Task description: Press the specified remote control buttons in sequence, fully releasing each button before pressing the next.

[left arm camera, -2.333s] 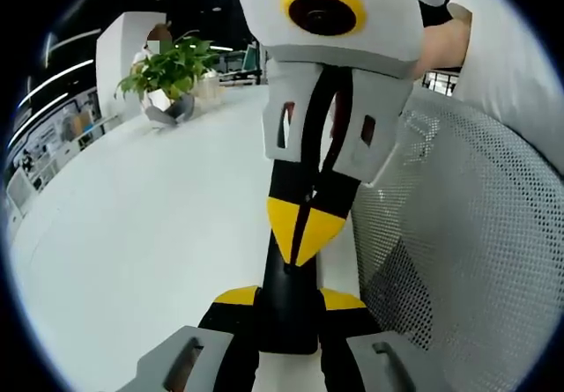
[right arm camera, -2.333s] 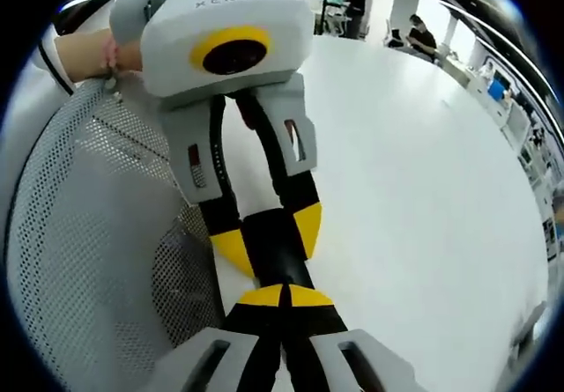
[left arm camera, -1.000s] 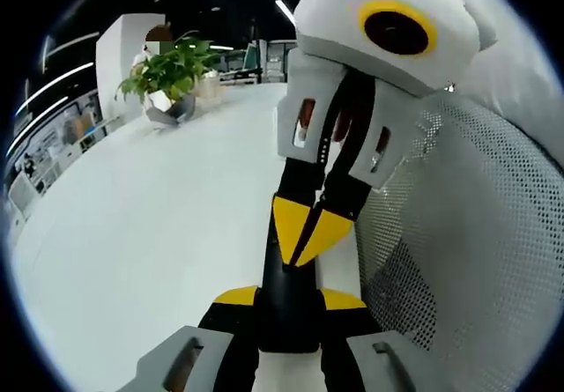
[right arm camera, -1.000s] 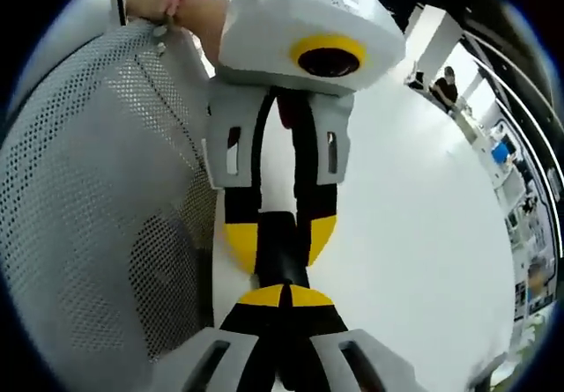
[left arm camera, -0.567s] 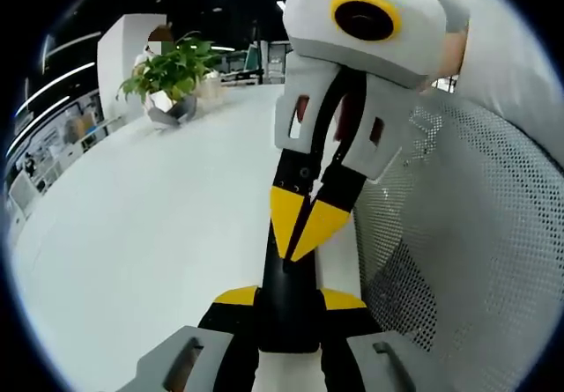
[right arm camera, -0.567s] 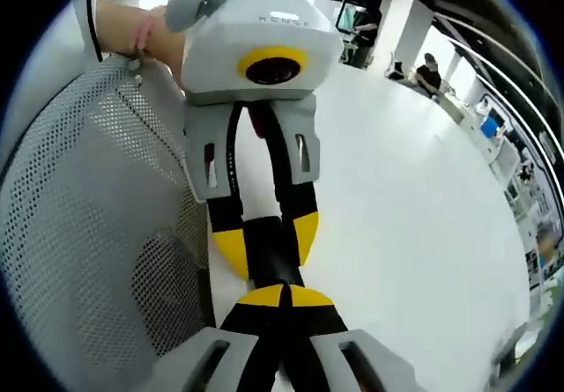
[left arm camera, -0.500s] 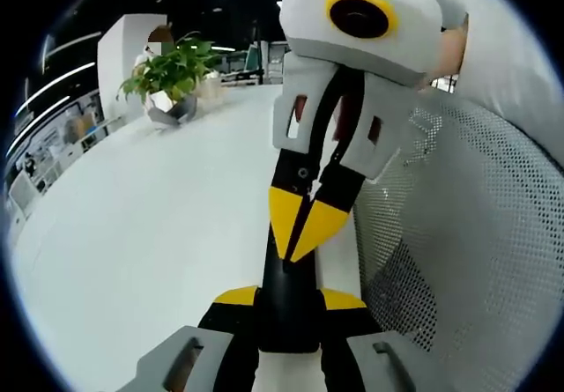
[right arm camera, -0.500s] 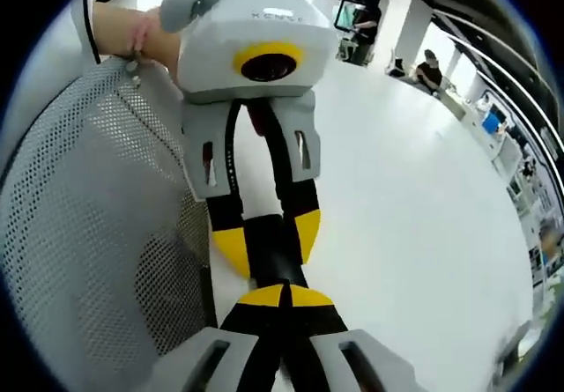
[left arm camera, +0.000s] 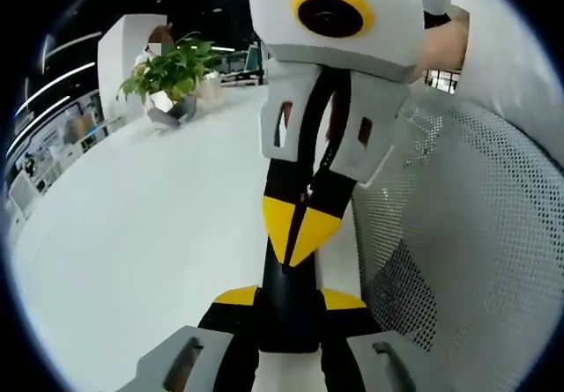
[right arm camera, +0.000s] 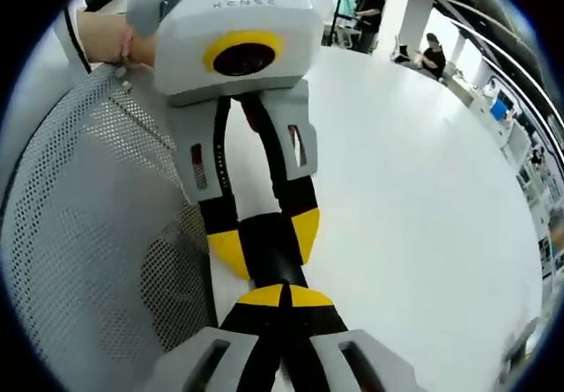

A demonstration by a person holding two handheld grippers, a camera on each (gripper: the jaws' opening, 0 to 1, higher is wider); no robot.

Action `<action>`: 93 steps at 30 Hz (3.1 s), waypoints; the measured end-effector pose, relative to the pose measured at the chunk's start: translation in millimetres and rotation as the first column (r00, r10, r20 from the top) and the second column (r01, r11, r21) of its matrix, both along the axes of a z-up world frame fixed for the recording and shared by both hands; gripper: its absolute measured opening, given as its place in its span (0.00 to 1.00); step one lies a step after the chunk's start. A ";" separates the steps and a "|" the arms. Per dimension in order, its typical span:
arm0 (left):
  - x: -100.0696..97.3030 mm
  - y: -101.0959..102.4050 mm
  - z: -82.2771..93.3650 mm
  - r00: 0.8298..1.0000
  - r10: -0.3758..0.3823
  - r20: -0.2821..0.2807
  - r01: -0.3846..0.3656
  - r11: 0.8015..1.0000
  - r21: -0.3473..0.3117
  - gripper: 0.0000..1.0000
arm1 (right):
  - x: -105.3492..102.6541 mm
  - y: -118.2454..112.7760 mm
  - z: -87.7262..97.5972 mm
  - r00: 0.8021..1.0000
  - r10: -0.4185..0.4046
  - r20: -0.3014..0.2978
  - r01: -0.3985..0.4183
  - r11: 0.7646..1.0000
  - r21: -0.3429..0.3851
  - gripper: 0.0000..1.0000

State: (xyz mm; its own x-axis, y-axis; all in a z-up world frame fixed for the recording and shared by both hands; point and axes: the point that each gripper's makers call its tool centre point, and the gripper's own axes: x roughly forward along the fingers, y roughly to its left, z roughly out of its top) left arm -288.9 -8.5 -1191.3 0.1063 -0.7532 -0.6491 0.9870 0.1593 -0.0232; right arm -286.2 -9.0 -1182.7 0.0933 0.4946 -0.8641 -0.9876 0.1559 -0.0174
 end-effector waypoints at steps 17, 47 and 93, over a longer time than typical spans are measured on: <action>0.9 0.4 -0.1 1.000 0.003 -0.007 -0.003 1.000 -0.012 0.24 | 3.1 -9.1 0.6 0.998 -0.013 -0.060 0.021 0.991 0.136 0.09; 2.5 0.6 4.4 0.992 0.094 -0.086 -0.096 0.995 -0.015 0.32 | -11.1 -25.2 -11.1 1.000 0.019 0.024 -0.022 0.990 0.137 0.22; 39.0 111.8 131.4 0.541 0.838 0.069 -0.718 0.504 -0.480 1.00 | 2.3 -20.1 -8.8 0.997 -0.036 0.064 0.026 0.989 0.145 0.21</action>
State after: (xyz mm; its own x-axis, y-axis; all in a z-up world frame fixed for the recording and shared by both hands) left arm -249.9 103.3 -1059.9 0.8822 -0.4268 -0.1987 0.4301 0.9023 -0.0285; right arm -283.8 -29.1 -1191.5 0.1655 0.6093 -0.7755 -0.9796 0.1922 -0.0581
